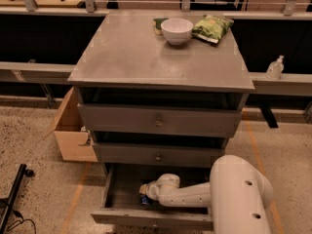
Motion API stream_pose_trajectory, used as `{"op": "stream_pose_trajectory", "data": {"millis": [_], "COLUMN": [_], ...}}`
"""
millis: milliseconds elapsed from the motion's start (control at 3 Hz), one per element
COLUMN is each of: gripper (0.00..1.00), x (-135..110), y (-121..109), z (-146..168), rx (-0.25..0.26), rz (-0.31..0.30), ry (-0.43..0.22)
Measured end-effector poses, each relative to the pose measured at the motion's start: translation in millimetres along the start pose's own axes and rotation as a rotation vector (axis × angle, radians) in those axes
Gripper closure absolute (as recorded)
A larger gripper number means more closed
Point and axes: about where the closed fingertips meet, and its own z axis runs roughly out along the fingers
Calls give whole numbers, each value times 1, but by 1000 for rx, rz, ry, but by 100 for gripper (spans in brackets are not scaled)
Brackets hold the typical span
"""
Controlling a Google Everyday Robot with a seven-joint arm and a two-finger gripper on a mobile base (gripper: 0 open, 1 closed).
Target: Place pepsi can into bottom drawer
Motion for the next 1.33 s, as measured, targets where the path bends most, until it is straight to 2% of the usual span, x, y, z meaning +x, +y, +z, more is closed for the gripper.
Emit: {"op": "stream_pose_trajectory", "data": {"millis": [333, 667, 1000, 1333], "gripper": [12, 0, 0, 18], "x": [-3, -5, -7, -4], "y": [3, 5, 9, 8], "z": [-2, -11, -27, -51], "rx": [-31, -40, -49, -42], "rz": [-11, -11, -11, -19], "ry": [3, 11, 26, 50]}}
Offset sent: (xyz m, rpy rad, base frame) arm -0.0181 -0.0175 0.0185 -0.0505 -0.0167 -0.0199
